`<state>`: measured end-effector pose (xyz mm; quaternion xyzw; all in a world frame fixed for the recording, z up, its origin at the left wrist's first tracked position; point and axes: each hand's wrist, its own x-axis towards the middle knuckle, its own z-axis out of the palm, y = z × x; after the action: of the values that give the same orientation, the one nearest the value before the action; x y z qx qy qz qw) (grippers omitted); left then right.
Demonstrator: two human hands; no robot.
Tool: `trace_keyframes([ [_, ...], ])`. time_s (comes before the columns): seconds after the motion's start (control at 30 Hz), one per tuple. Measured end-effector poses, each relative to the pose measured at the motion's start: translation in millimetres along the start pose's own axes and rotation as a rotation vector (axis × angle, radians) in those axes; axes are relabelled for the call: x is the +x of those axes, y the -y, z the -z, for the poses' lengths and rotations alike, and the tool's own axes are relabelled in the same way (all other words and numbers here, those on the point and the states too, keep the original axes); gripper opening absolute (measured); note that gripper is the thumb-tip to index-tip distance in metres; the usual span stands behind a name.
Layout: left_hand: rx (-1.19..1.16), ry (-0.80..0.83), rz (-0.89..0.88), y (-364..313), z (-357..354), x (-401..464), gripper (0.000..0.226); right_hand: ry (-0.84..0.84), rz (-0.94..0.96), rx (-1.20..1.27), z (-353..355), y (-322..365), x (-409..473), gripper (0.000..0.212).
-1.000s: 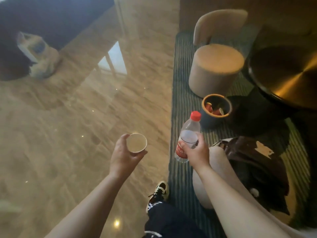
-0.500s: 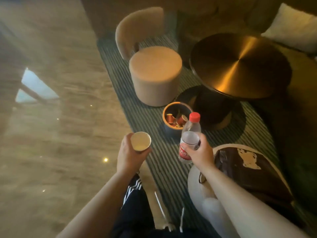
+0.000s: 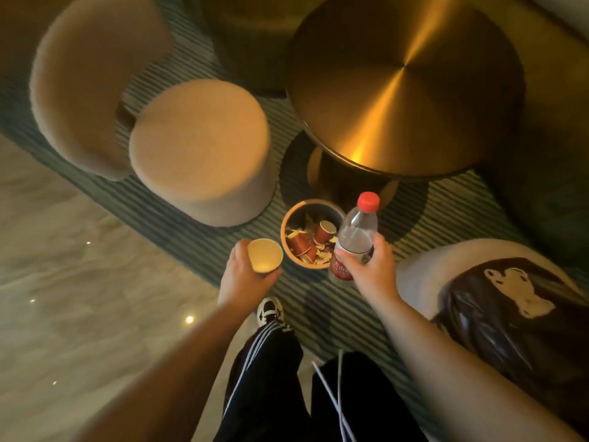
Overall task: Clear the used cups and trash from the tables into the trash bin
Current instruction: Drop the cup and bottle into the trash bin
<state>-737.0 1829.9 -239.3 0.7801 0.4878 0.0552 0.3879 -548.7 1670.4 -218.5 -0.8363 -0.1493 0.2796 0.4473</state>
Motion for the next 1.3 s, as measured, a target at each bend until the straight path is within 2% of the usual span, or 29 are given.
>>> trace_keyframes([
  [0.17, 0.018, 0.132, 0.002, 0, -44, 77, 0.078, -0.026, -0.158, 0.135, -31, -16, 59, 0.062],
  [0.37, -0.034, 0.265, 0.096, 35, -148, 160, 0.085, -0.063, -0.312, 0.236, -89, -96, 137, 0.067],
  [0.47, 0.021, 0.242, 0.020, 66, -191, 187, 0.087, -0.041, -0.336, 0.240, -118, -141, 163, 0.074],
  [0.57, 0.031, 0.306, 0.018, 83, -211, 203, 0.096, -0.004, -0.316, 0.242, -133, -173, 174, 0.073],
  [0.63, 0.049, 0.344, -0.010, 88, -213, 207, 0.091, 0.037, -0.303, 0.243, -134, -179, 172, 0.075],
  [0.73, 0.129, 0.354, -0.048, 82, -193, 196, 0.065, 0.060, -0.334, 0.293, -126, -166, 160, 0.083],
  [0.8, 0.148, 0.362, -0.044, 71, -170, 184, 0.059, 0.029, -0.379, 0.267, -115, -146, 146, 0.081],
  [0.93, 0.204, 0.351, -0.041, 26, -114, 158, 0.063, -0.038, -0.370, 0.122, -82, -91, 106, 0.068],
  [1.03, 0.251, 0.343, -0.151, -15, -62, 132, 0.072, 0.001, -0.317, -0.125, -49, -42, 70, 0.076],
  [1.13, 0.316, 0.330, -0.301, -51, -16, 105, 0.076, -0.036, -0.202, -0.339, -18, -1, 35, 0.074],
  [1.3, 0.368, 0.314, -0.400, -84, 23, 71, 0.075, -0.174, -0.104, -0.414, 3, 36, -10, 0.071],
])
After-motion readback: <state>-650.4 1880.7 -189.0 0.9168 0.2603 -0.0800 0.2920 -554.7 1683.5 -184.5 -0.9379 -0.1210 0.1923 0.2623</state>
